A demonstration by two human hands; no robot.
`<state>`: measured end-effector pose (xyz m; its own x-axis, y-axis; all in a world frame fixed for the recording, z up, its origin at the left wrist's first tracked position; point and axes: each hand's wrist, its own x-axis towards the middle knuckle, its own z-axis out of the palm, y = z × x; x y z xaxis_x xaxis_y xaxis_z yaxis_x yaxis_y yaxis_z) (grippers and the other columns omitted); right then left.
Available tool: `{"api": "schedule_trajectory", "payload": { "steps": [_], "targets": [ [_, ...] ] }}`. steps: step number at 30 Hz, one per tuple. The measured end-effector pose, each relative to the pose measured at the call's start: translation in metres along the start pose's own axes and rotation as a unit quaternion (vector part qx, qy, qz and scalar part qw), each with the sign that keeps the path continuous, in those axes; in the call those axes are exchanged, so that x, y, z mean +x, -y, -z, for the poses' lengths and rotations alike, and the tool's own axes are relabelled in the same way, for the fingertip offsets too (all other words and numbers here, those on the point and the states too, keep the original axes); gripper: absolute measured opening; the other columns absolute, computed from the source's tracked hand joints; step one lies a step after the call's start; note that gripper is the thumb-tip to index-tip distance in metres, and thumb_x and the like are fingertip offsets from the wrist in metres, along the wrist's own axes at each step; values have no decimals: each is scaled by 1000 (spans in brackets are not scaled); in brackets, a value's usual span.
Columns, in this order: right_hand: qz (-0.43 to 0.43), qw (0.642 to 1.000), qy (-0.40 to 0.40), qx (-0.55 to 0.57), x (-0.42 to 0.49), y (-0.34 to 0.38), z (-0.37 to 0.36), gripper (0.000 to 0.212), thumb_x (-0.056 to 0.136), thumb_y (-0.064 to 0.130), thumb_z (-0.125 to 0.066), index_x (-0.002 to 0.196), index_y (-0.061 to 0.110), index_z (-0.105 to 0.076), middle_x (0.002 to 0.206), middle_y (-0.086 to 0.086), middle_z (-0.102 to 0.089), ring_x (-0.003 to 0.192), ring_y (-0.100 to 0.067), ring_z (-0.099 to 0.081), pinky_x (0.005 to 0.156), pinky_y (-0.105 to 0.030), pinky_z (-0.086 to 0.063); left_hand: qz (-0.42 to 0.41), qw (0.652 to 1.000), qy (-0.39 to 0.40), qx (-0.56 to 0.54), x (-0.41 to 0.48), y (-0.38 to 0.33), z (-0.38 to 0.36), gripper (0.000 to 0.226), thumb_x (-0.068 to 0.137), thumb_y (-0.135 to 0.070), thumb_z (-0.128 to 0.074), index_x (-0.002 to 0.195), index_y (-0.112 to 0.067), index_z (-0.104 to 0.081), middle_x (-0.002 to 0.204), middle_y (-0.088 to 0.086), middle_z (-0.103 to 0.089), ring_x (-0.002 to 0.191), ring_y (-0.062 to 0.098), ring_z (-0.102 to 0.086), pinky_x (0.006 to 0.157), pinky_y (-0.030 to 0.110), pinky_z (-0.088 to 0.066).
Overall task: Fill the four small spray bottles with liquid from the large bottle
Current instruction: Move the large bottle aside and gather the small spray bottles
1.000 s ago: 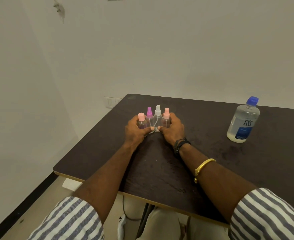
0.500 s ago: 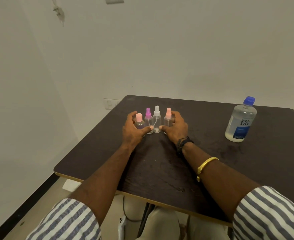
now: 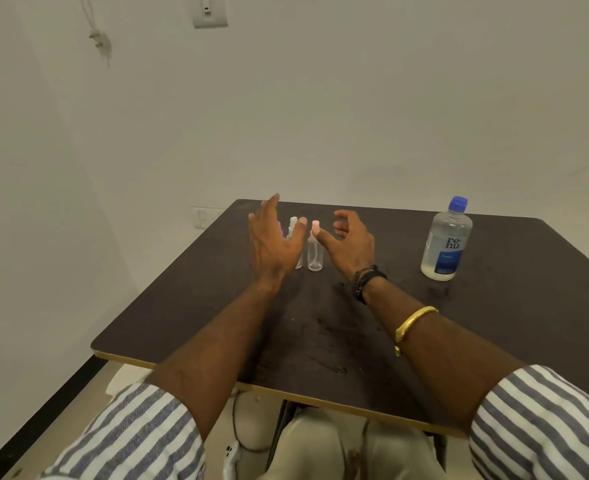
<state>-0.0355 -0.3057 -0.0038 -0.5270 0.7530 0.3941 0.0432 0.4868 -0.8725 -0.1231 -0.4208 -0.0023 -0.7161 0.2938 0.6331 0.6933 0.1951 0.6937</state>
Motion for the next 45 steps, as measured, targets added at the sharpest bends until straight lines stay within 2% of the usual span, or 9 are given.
{"api": "schedule_trajectory", "payload": {
  "steps": [6,11,18,24,27,31,34,39,45],
  "targets": [
    [45,998,-33,-11,4,7,22,58,81,43,-81,128,18,-58,122,-1,-64,113,-12,-58,94,-26,-50,-43,998,45,-19,-3,-22,-20,61,97,-44,-57,148,-13,-43,153,4,-47,147,20,-36,126,32,-10],
    [75,994,-71,-23,9,9,46,46,86,35,-78,125,18,-59,119,0,-63,108,-10,-58,89,-21,-48,-63,994,58,-72,-4,-50,-42,55,98,-37,-57,146,-12,-46,149,4,-51,142,18,-42,118,45,-35],
    [74,989,-115,-50,18,3,85,30,92,25,-72,119,17,-63,109,-3,-67,96,-13,-63,85,-28,-58,-99,984,82,-123,-8,-80,-74,39,96,-31,-61,131,-14,-61,123,-1,-69,116,9,-62,99,37,-53],
    [62,982,-167,-63,23,-4,117,24,90,25,-73,112,17,-68,98,1,-69,84,-8,-65,73,-19,-55,-112,974,126,-154,-15,-99,-100,23,95,-20,-59,115,-13,-69,108,-4,-73,101,7,-67,88,34,-57],
    [56,977,-188,-79,26,-7,132,19,89,26,-71,107,21,-69,95,3,-68,78,-4,-63,67,-15,-47,-100,971,159,-151,-19,-106,-116,30,92,-19,-65,121,-12,-66,117,-2,-71,109,9,-65,94,33,-55],
    [43,966,-233,-100,31,-14,149,16,88,24,-71,104,23,-68,100,1,-64,85,-9,-58,70,-16,-45,-86,963,212,-140,-22,-116,-135,55,87,-29,-76,136,-10,-57,134,4,-63,124,15,-58,102,25,-47],
    [26,958,-257,-125,34,-20,160,24,89,25,-72,111,22,-65,111,-4,-60,88,-9,-54,67,-11,-36,-67,956,244,-146,-24,-124,-148,71,85,-37,-78,144,-11,-49,145,6,-55,134,18,-51,110,33,-44],
    [-19,959,-241,-146,39,-30,172,43,86,35,-76,123,24,-58,121,-3,-57,92,-9,-52,72,-24,-42,-53,953,254,-156,-26,-128,-170,70,86,-37,-76,144,-9,-49,146,8,-54,134,21,-51,112,38,-44],
    [-18,965,-223,-138,47,-34,179,34,84,36,-78,113,25,-66,106,4,-70,94,-15,-65,75,-31,-55,-62,957,212,-190,-32,-128,-187,39,87,-25,-76,123,-13,-65,116,0,-70,102,9,-63,92,26,-55]
  ]
}}
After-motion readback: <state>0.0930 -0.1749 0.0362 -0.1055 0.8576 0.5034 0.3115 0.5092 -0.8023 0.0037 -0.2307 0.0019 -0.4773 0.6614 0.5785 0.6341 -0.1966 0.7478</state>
